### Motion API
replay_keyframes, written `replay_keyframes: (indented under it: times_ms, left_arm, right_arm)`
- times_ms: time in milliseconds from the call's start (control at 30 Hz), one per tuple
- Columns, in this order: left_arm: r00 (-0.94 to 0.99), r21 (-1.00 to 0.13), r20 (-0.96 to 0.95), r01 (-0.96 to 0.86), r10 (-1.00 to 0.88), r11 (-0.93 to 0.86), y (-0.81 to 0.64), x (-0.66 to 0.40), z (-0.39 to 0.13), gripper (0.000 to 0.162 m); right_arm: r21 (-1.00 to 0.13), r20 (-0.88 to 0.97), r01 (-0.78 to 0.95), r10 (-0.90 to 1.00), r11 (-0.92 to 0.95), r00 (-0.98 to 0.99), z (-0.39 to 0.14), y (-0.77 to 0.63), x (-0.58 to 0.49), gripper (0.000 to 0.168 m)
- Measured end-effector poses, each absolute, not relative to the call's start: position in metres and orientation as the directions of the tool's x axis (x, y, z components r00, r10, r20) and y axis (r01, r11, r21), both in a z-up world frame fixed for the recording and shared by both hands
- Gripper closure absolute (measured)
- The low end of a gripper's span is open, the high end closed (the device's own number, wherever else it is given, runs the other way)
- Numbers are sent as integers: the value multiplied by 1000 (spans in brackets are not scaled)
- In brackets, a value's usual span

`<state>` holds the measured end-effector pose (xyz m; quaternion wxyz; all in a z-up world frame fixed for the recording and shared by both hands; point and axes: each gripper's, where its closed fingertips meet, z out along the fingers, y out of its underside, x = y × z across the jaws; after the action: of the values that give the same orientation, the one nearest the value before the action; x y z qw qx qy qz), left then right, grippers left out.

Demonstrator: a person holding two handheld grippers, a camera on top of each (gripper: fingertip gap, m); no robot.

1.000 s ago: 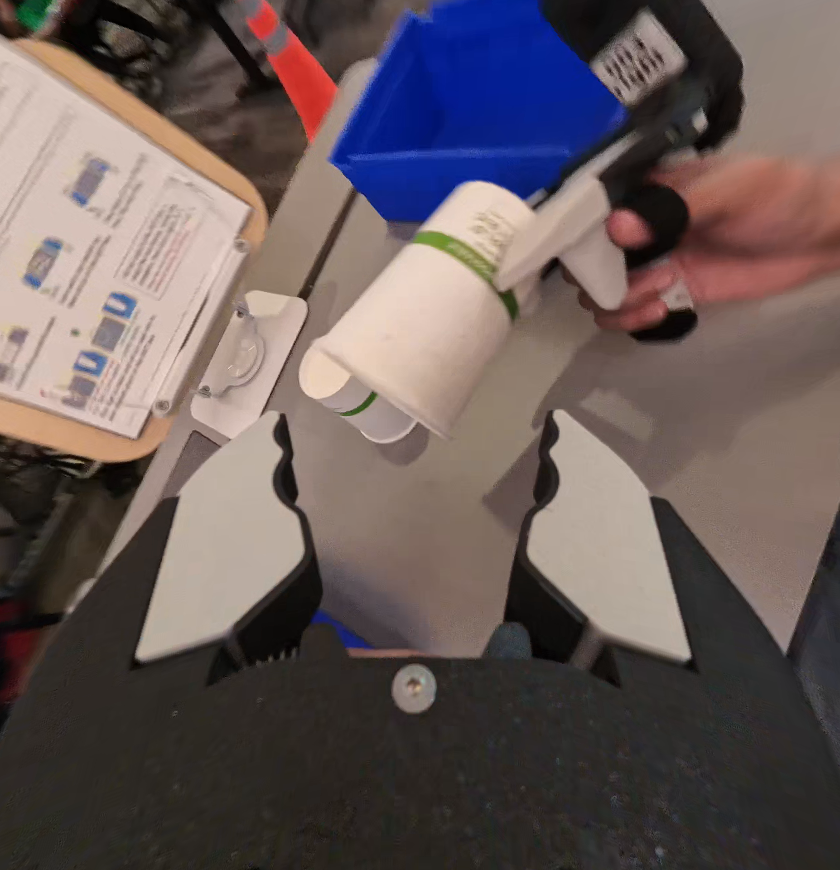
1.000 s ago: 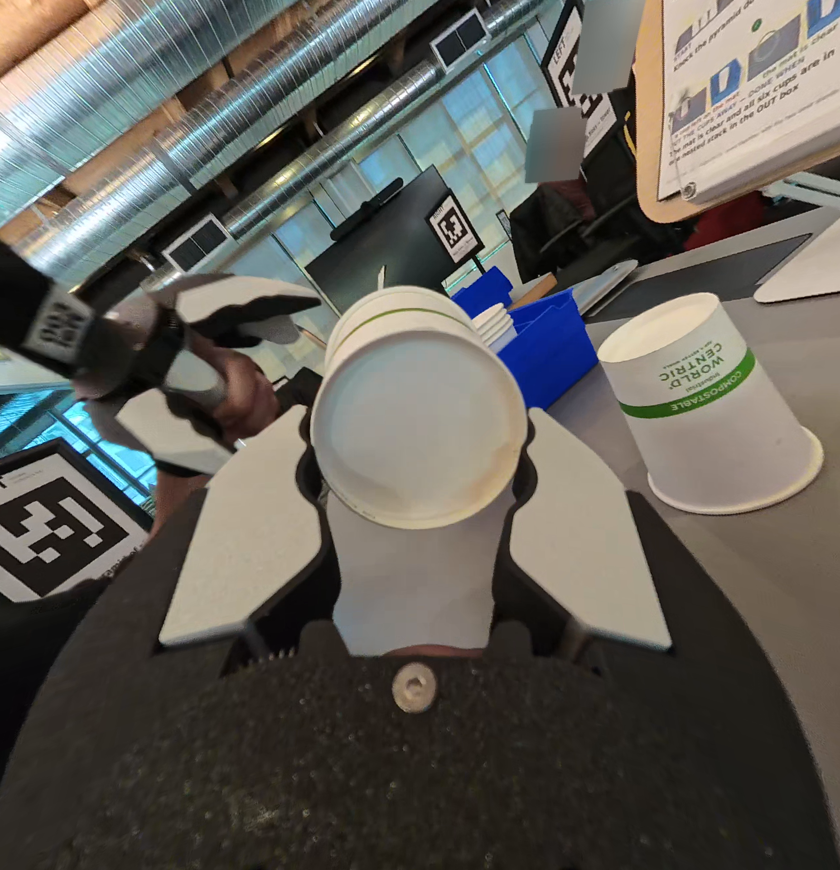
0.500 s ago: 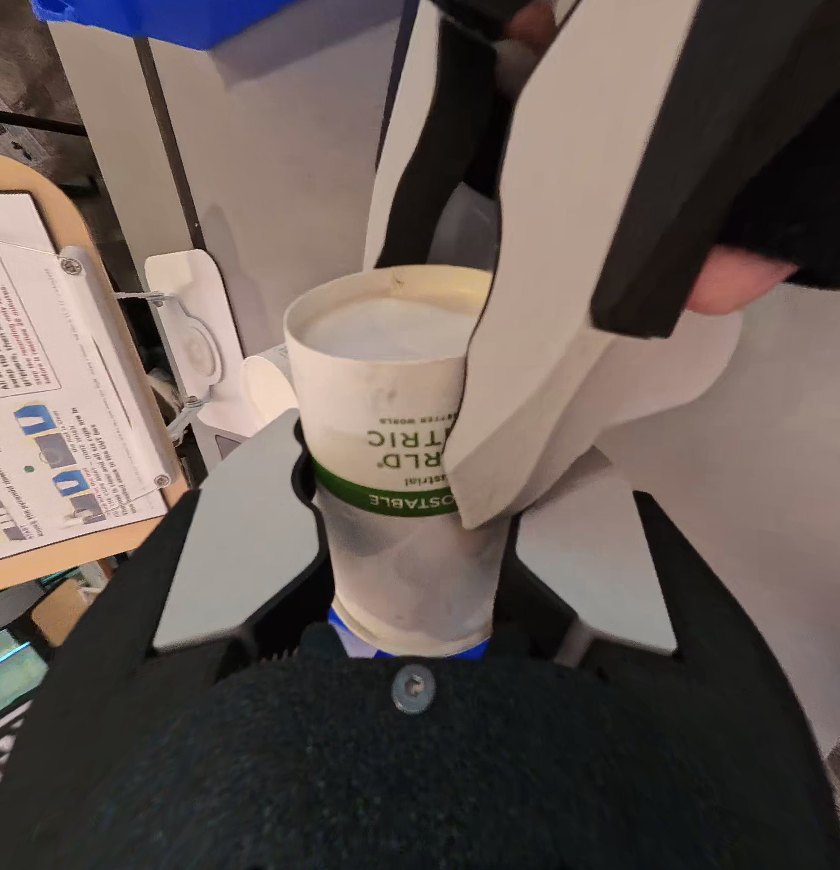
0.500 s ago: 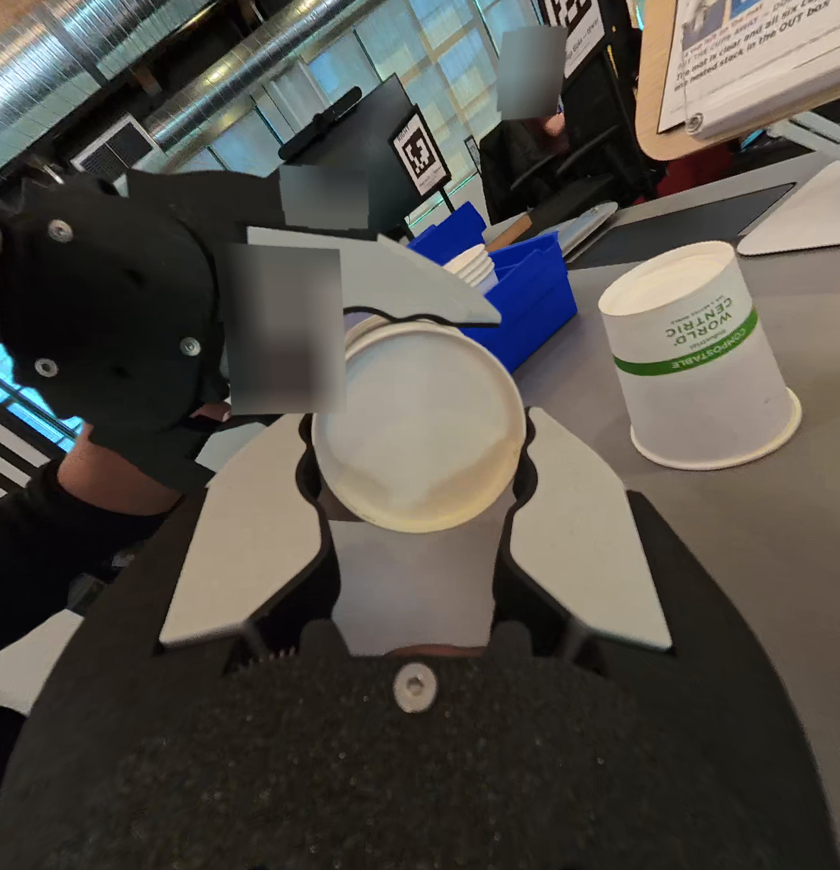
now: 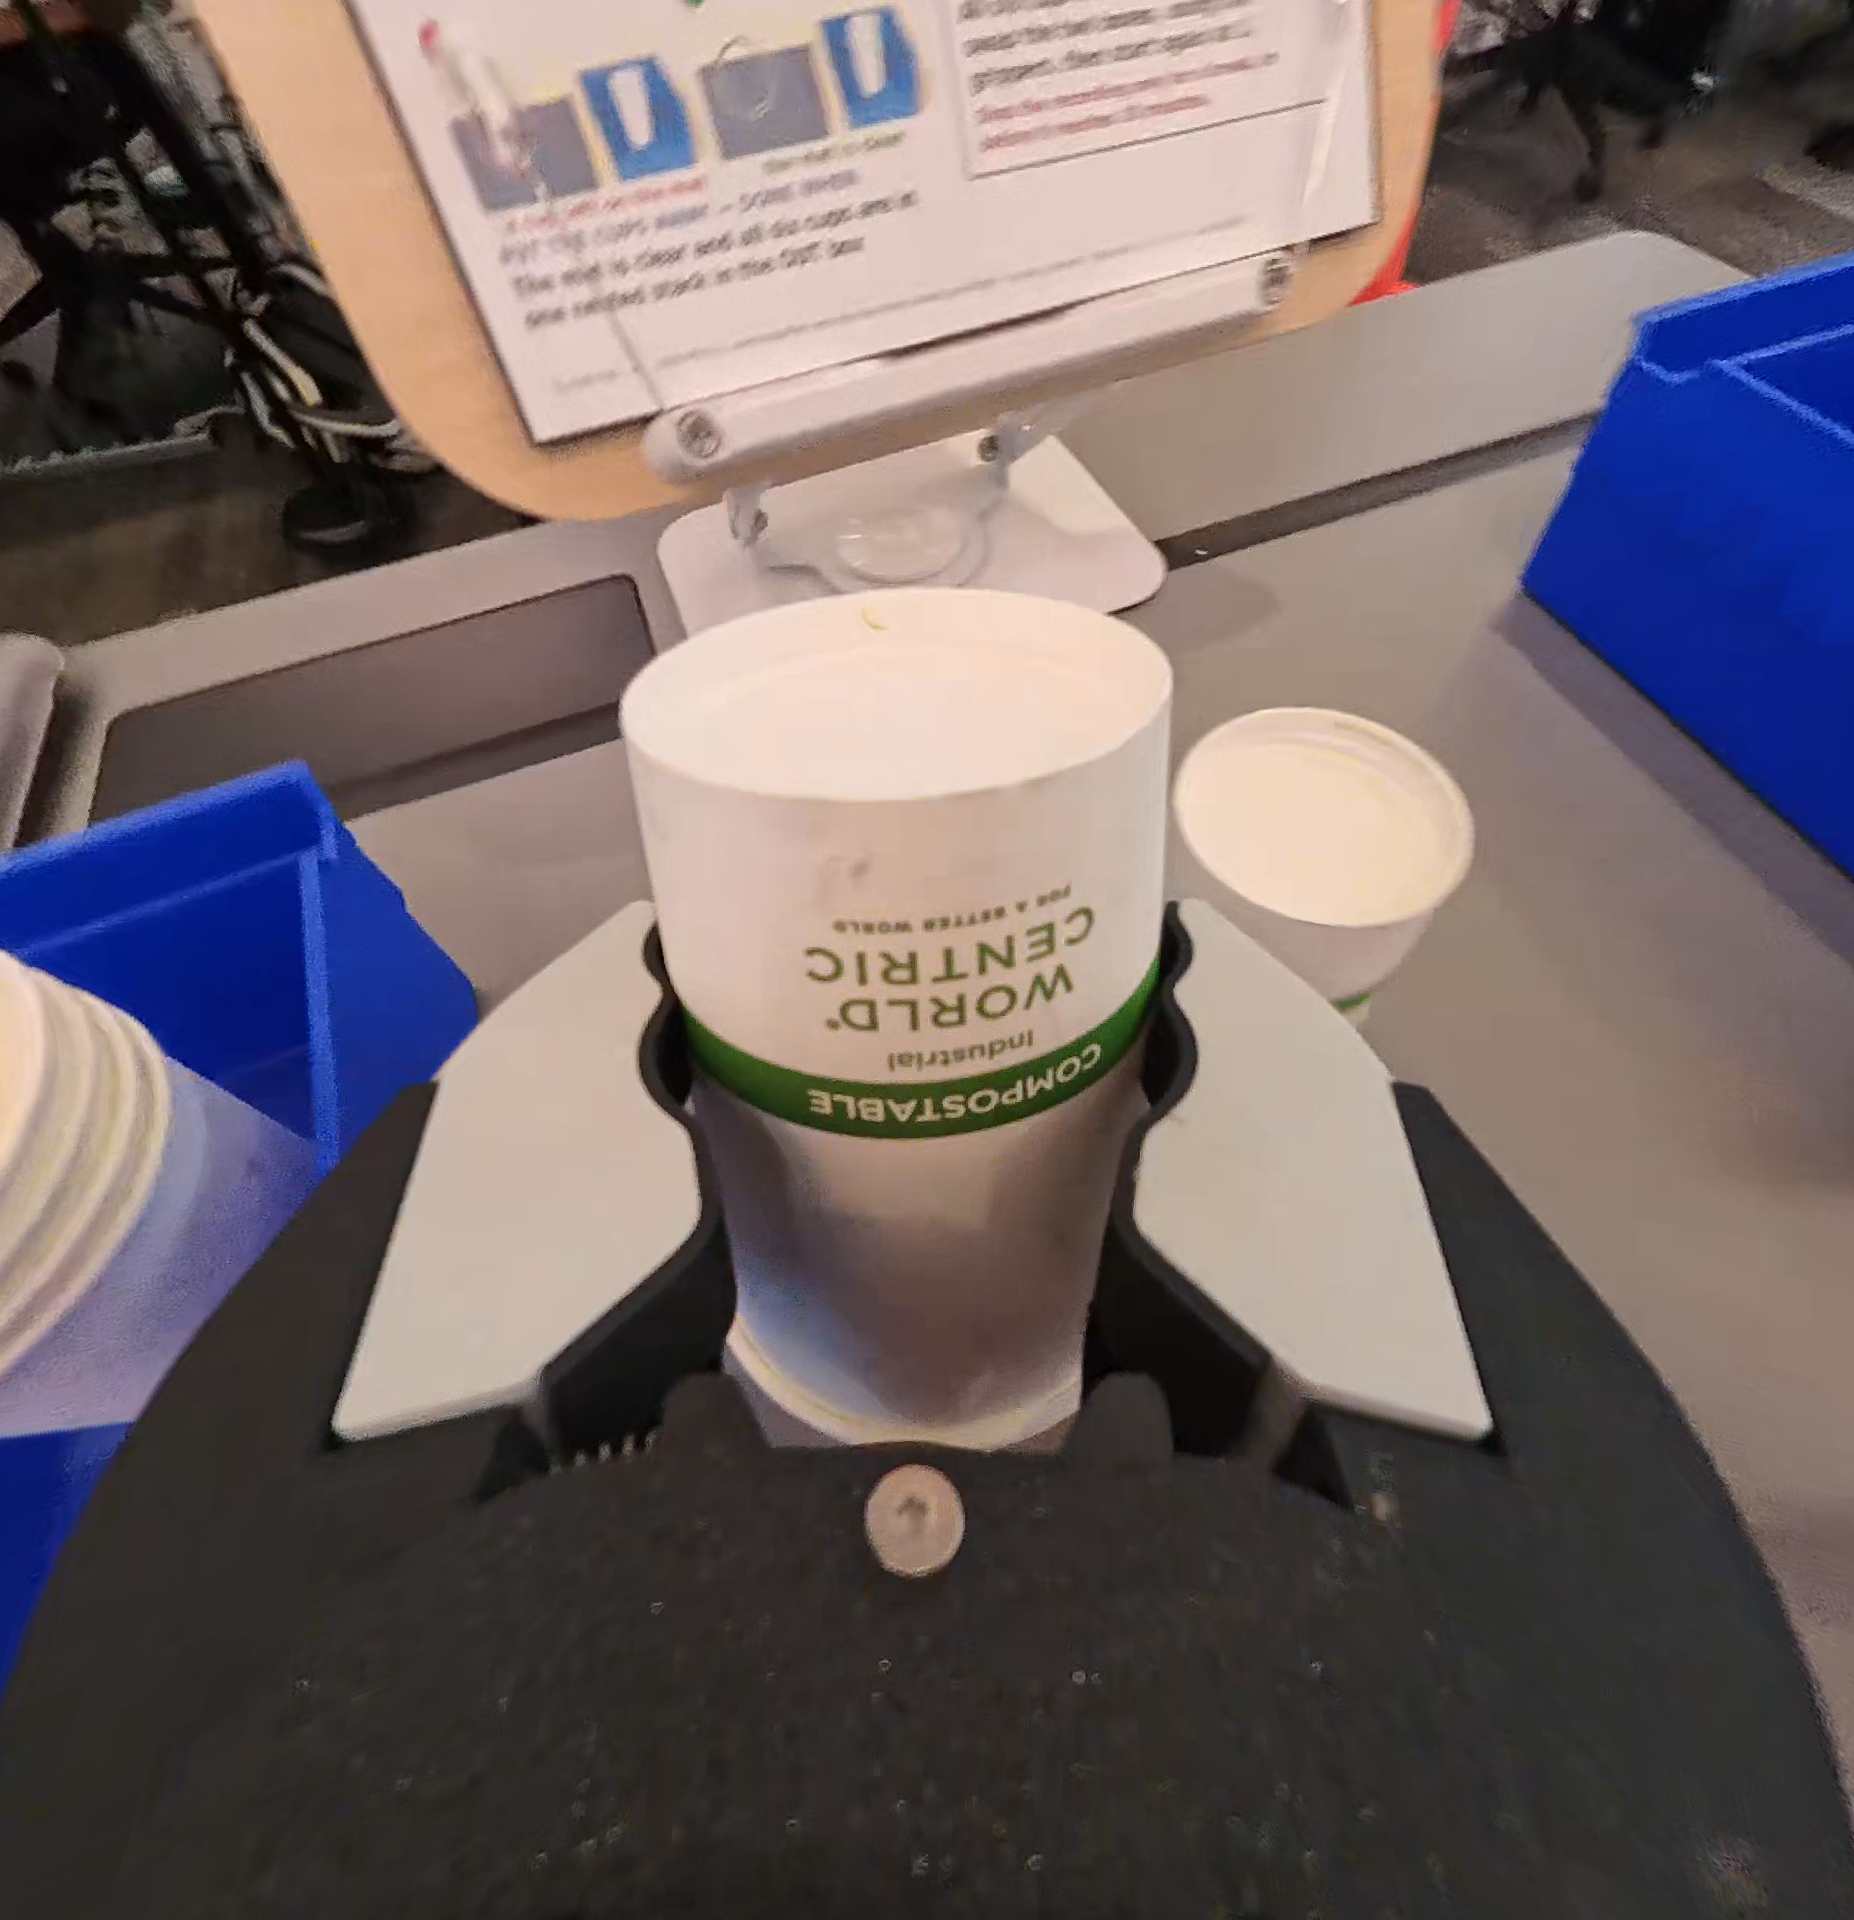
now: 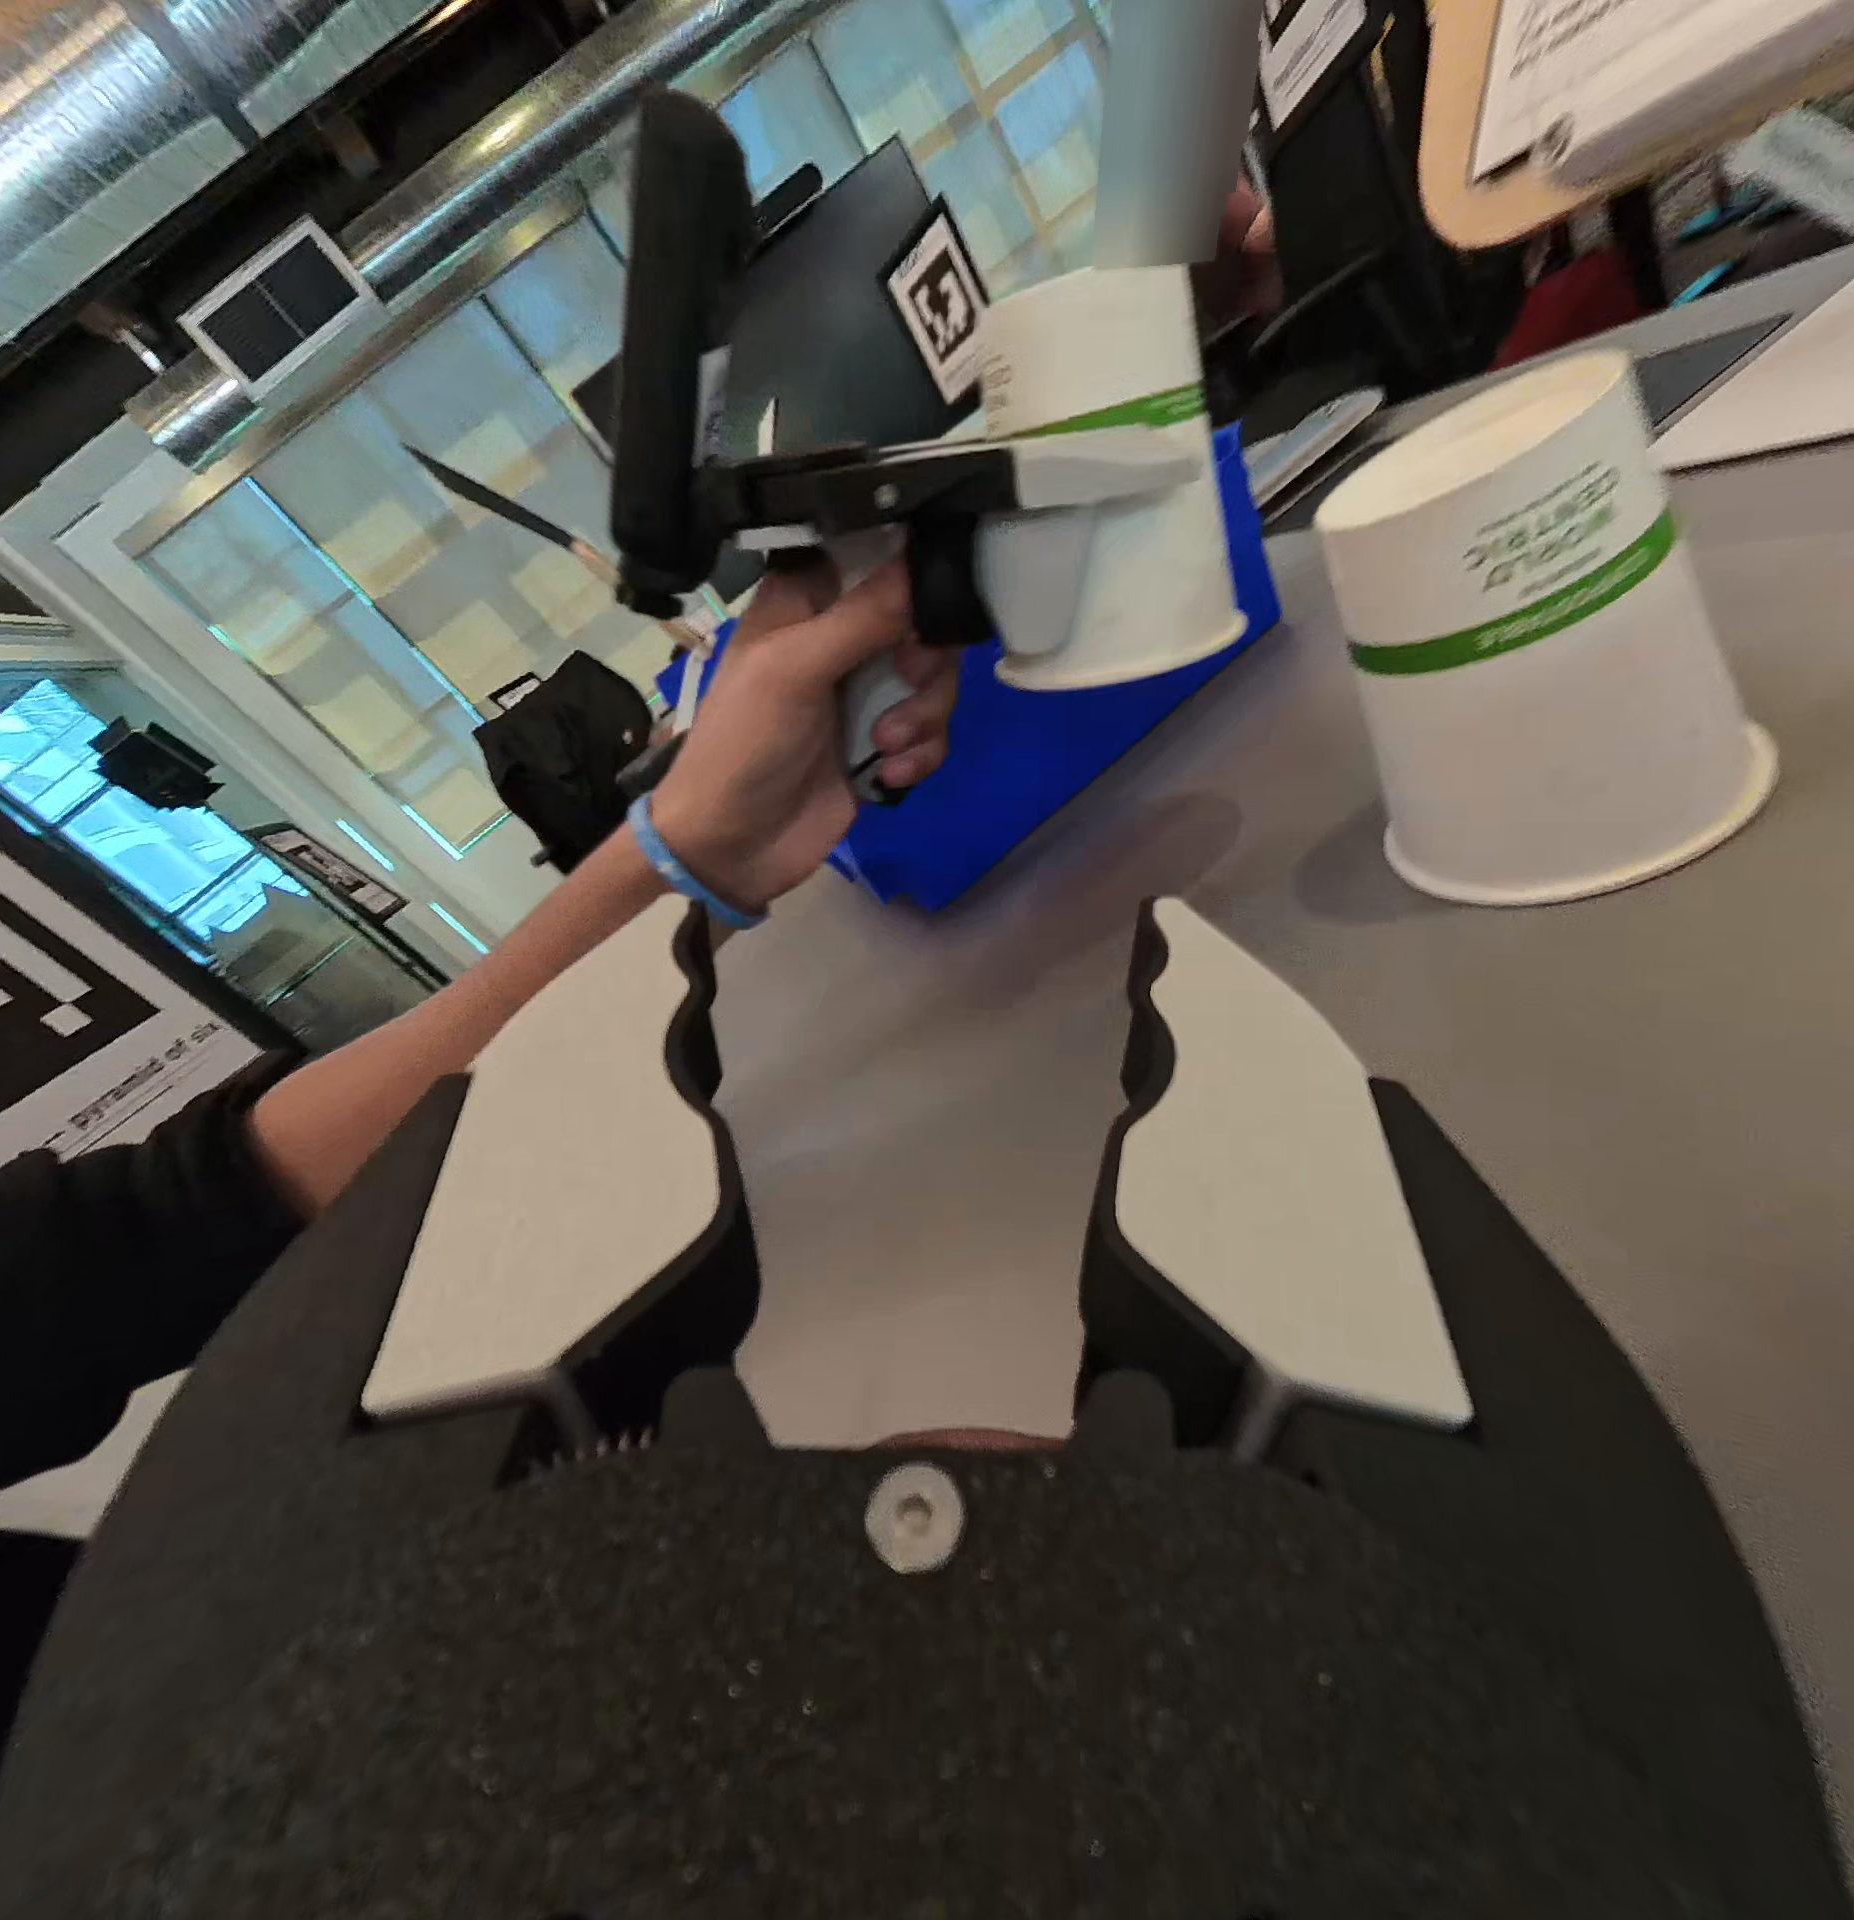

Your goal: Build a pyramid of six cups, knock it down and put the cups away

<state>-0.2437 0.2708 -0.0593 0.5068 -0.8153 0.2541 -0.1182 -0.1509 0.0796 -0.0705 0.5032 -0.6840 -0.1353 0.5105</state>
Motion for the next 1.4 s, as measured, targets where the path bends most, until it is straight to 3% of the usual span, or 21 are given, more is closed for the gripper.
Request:
replay_keyframes:
  times_ms: [200, 367, 900, 1000, 1100, 1200, 1267, 1400]
  left_arm:
    - [854, -869, -3, -260, -520, -422, 296, -231, -104, 76]
    - [863, -831, -19, -294, -505, -472, 306, -230, -135, 76]
    - [864, -825, -12, -293, -504, -482, 280, -238, -152, 76]
    - [839, -855, 31, -259, -543, -449, 268, -231, -132, 70]
    - [777, -904, 18, -256, -630, -343, 243, -226, -77, 69]
    - [649, -908, 2, -317, -761, -273, 206, -238, -16, 80]
    - [569, -878, -80, -429, -819, -212, 196, -266, 12, 105]
    - [540, -731, -227, -644, -810, -225, 240, -352, 22, 112]
  right_arm:
    - [-853, -522, -255, 738, -455, 428, -75, 71, -164, 97]
    - [-837, -545, -293, 748, -461, 379, -66, 69, -159, 98]
    - [-808, -582, -341, 740, -480, 337, -57, 68, -154, 100]
    - [-806, -585, -337, 737, -486, 339, -59, 69, -151, 100]
    - [-812, -581, -327, 728, -484, 363, -65, 71, -146, 100]
    - [-821, -569, -308, 725, -480, 388, -68, 73, -144, 100]
    - [-833, -553, -286, 728, -474, 404, -71, 74, -146, 100]
    - [-849, -528, -227, 740, -478, 416, -80, 74, -156, 100]
